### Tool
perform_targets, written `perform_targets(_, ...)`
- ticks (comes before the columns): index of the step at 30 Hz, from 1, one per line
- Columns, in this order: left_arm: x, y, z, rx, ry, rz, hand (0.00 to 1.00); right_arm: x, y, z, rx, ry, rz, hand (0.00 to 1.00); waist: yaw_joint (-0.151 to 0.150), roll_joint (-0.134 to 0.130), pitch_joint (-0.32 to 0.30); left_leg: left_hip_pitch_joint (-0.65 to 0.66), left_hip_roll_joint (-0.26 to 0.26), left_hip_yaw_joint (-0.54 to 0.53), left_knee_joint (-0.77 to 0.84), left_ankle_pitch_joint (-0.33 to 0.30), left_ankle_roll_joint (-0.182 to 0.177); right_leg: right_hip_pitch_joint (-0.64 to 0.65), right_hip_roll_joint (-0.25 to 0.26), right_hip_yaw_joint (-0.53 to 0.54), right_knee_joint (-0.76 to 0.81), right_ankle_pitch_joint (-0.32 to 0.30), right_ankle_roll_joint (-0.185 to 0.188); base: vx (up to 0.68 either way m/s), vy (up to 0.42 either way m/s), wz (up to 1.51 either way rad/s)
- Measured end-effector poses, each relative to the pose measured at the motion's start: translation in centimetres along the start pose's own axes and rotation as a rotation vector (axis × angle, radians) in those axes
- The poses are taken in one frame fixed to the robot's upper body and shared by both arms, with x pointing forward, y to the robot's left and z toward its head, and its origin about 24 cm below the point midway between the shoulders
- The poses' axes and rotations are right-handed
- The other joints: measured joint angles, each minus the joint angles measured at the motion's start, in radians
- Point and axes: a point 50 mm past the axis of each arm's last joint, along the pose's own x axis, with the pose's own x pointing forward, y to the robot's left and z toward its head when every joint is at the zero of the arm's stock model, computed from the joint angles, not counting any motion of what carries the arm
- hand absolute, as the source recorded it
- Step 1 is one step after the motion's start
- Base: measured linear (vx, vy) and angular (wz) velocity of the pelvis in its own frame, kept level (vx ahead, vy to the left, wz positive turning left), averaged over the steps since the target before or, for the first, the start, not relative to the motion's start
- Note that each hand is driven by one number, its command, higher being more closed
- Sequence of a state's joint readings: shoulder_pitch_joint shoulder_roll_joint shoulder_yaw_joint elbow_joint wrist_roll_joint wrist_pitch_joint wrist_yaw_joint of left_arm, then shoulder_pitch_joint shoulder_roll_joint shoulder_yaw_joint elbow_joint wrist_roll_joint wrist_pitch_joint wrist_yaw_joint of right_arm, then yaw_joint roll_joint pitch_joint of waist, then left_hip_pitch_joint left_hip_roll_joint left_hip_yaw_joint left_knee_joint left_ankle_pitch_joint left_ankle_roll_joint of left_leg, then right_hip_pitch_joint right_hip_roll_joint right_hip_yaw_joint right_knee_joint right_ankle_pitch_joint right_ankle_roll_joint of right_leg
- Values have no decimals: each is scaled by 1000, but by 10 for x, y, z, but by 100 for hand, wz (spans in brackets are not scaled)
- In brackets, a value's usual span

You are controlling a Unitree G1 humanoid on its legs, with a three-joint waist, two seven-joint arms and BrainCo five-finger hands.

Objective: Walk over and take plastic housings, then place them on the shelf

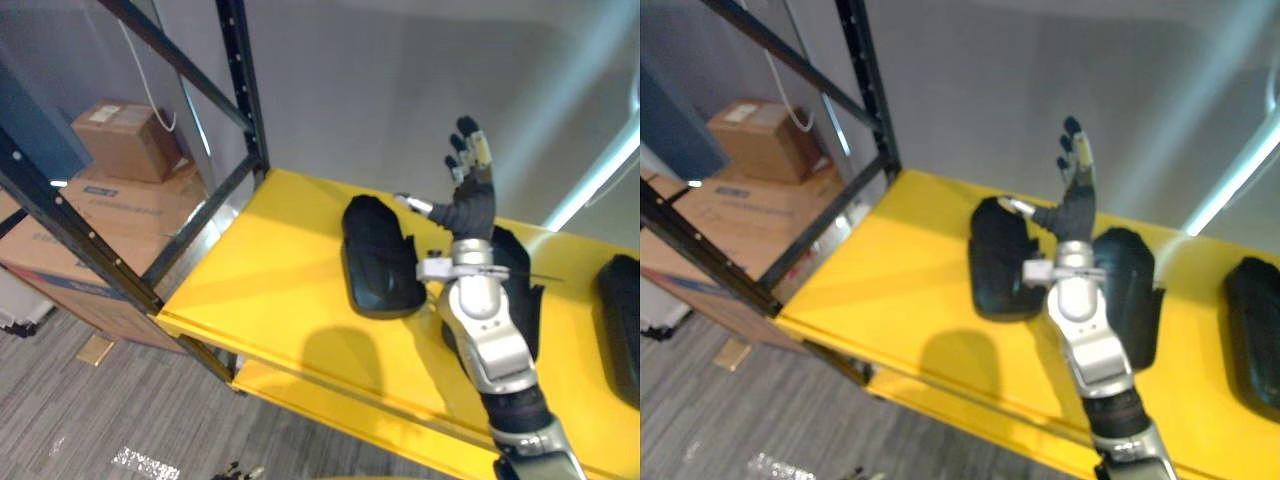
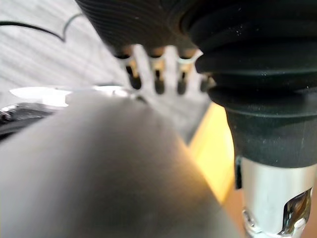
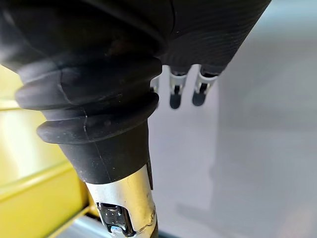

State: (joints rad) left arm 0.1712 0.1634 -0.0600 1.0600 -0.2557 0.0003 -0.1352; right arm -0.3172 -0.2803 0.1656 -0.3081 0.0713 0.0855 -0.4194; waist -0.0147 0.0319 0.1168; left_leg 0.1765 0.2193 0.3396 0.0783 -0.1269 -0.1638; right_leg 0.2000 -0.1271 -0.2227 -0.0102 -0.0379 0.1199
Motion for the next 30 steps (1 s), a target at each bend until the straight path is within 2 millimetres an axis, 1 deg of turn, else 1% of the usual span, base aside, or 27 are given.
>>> perform_targets(4,0,-2,0,2,0,-3,0,-4,1,-5,-13,28,26,0,-1,7,4,3,0,0,0,0,0,4,0,0,-2,0,0,0,0,0)
perform_targets(5,0,-2,0,3,-3,-4,0,-7,3,-9,-22,59,47,0,-1,7,4,5,0,1,0,0,0,6,0,0,-3,0,0,0,0,0)
perform_targets(7,0,-2,1,8,-6,-7,0,-13,5,-18,-40,128,84,0,0,8,4,11,0,2,0,1,-2,11,0,0,-2,0,0,-4,-14,-2)
perform_targets(8,0,-3,1,20,-5,-10,0,-20,8,-27,-51,181,107,0,0,8,4,13,-1,4,-1,6,-11,11,-2,1,0,0,1,0,0,0)
perform_targets(10,0,-3,2,30,-5,-14,0,-24,7,-35,-61,225,109,0,0,8,4,13,-2,4,-2,7,-12,10,-3,1,1,1,1,0,0,0)
perform_targets(11,0,-3,2,31,-5,-14,0,-27,6,-43,-67,266,106,0,0,7,4,13,-3,5,-3,11,-18,9,-5,1,1,1,1,0,0,0)
perform_targets(12,0,-3,1,31,-3,-14,0,-30,5,-51,-70,304,103,0,0,7,5,13,-4,5,-4,13,-17,9,-7,1,2,1,1,0,0,0)
perform_targets(15,0,-2,1,31,5,-14,0,-35,3,-63,-80,360,94,0,0,6,5,13,-6,5,-6,23,-19,7,-11,1,7,3,2,0,0,0)
perform_targets(16,0,-2,1,31,9,-14,0,-36,1,-68,-83,380,83,0,0,6,5,14,-5,5,-13,36,-21,6,-12,0,7,11,1,-24,-14,3)
perform_targets(19,-1,-1,2,32,6,-13,0,-37,-3,-75,-96,412,42,0,1,2,6,14,-6,8,-30,75,-22,-7,-12,1,24,23,-2,-33,-24,2)
perform_targets(21,-1,-1,1,35,4,-13,0,-36,-9,-78,-99,421,-5,0,1,1,6,15,-4,8,-36,83,-28,-8,-10,0,29,24,-2,-31,-28,7)
perform_targets(24,-2,-1,1,61,7,-14,0,-36,-18,-85,-110,447,-41,0,1,0,6,15,-3,8,-36,85,-28,-8,-10,0,31,24,-2,-10,-8,2)
perform_targets(30,-2,0,-2,66,24,-12,0,-42,-20,-99,-123,511,-31,0,0,-2,4,14,-4,9,-38,86,-28,-13,-10,0,31,24,-2,-40,-13,-2)
